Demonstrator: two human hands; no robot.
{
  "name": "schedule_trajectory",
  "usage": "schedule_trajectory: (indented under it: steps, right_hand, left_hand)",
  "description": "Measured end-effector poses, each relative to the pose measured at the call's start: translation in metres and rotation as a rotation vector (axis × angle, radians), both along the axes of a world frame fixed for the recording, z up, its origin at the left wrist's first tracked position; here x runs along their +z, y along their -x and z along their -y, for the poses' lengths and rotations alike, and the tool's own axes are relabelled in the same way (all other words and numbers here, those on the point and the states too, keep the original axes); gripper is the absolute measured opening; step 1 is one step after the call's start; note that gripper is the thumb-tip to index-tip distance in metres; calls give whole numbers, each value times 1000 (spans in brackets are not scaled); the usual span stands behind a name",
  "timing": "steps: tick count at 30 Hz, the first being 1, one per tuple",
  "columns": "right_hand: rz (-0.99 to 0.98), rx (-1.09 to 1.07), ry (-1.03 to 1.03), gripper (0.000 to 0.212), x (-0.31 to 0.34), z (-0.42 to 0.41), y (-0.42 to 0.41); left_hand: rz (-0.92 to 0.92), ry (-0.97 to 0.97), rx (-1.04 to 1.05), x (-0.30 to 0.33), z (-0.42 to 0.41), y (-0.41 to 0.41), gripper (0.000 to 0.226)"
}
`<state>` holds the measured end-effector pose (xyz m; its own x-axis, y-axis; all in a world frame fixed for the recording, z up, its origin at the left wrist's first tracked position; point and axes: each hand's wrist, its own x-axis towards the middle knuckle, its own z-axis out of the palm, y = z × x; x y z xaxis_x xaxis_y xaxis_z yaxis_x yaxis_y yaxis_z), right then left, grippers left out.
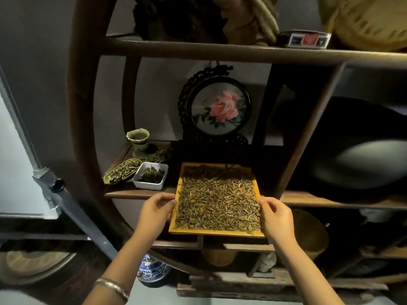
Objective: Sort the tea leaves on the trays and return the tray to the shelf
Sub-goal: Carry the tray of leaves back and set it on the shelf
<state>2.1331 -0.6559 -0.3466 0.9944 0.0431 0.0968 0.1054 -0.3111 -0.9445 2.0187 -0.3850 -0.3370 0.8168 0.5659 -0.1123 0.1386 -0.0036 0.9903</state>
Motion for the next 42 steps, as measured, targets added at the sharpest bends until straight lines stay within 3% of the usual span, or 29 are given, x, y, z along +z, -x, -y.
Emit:
schedule_trajectory:
  steps: [10, 26, 32, 34, 39, 42]
  right_hand:
    - [-30, -73, 24, 20, -2, -8, -9]
    - [-58, -59, 167, 30, -11, -13, -31]
    - [-76, 99, 20, 40, -8, 9, 1]
    - [-84, 160, 62, 41, -12, 20, 15]
    - [-21, 246, 254, 52, -16, 30, 28]
    - [28, 230, 244, 51, -14, 25, 27]
  left_hand:
    - [-12, 53, -83, -26, -19, -31, 12]
    - [-103, -321, -7, -15, -12, -49, 14]
    - [-23, -60, -116, -16, -14, -39, 20]
    - [-2, -44, -186, -20, -20, -25, 28]
    - [-68, -273, -326, -31, -27, 11, 56]
    - [-120, -377, -358, -32, -16, 15, 55]
